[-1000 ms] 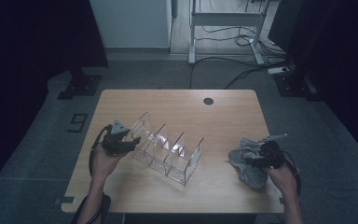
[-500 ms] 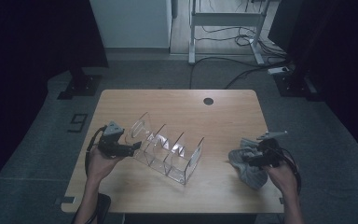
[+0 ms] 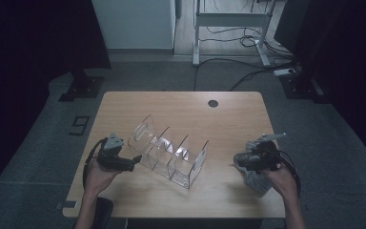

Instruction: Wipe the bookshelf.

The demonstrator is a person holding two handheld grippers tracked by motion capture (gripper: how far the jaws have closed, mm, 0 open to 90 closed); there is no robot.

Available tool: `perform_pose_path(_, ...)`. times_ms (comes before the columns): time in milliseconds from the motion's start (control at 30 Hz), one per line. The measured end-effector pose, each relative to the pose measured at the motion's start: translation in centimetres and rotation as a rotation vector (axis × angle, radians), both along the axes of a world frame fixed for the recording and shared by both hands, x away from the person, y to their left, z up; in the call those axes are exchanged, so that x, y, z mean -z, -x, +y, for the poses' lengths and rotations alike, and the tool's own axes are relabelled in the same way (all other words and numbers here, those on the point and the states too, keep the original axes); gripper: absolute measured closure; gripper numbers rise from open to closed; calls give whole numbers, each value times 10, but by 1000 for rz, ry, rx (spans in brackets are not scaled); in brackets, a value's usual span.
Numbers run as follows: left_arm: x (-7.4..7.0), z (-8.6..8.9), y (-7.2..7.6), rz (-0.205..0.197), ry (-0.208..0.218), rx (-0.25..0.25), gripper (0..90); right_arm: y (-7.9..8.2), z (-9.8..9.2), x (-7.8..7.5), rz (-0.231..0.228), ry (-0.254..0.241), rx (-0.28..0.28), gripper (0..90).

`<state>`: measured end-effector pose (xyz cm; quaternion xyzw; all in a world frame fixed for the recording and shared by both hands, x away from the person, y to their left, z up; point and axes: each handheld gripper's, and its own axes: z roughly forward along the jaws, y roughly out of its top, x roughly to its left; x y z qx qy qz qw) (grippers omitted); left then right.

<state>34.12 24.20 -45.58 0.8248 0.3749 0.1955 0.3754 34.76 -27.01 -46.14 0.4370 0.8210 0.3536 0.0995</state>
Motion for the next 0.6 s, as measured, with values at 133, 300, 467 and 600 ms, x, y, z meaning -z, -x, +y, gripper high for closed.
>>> perform_pose_path(133,8,-1,-5,14,-12,-11,18,-1,8,0,9,-11,-39,145)
perform_pose_path(300,15,-1,-11,34,-15,-18,24,-2,15,0,25,-16,-77,146)
perform_pose_path(467,17,-1,-16,38,-12,-27,25,-3,24,-2,18,-39,-96,161)
perform_pose_path(600,19,-1,-20,43,-8,-32,29,-5,32,-2,5,-50,-116,166)
